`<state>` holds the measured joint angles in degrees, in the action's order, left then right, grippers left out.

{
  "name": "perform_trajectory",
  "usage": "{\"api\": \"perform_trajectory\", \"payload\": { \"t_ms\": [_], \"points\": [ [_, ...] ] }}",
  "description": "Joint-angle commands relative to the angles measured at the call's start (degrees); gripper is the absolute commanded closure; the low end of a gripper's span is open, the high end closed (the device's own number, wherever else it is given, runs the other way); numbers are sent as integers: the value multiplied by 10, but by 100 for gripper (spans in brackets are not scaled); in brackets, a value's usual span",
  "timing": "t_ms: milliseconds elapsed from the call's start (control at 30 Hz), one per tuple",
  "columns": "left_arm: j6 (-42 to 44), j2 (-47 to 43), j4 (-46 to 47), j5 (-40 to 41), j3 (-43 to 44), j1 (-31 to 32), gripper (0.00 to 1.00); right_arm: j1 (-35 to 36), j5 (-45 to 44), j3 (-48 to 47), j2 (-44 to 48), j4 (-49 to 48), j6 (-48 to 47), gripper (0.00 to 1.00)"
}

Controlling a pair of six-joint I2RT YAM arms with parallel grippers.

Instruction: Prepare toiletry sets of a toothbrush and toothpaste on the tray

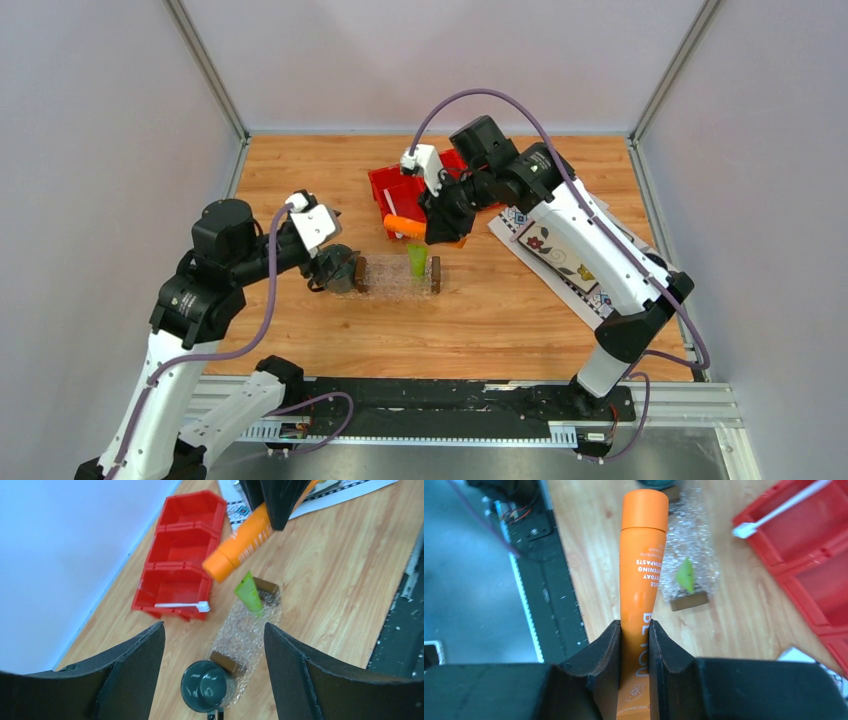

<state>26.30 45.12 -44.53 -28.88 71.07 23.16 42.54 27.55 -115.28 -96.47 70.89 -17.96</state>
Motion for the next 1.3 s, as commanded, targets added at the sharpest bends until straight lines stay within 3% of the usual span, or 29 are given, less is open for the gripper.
{"api": "perform_trajectory", "payload": {
  "t_ms": [0, 267, 733, 1200, 1267],
  "points": [
    [19, 3, -13, -91, 28, 9, 19, 22, 65, -1, 32, 25, -43, 99],
    [81, 29, -60, -59, 36, 107, 18, 58, 96, -35, 8, 57, -59, 99],
    [136, 100, -43, 7, 35, 181, 17, 72, 131, -72, -30, 84, -72, 99],
    [146, 100, -4, 53, -23, 204, 53, 73, 158, -83, -43, 97, -80, 98],
    [144, 101, -2, 52, -23, 204, 67, 75, 158, -84, -44, 99, -80, 98]
  ]
}}
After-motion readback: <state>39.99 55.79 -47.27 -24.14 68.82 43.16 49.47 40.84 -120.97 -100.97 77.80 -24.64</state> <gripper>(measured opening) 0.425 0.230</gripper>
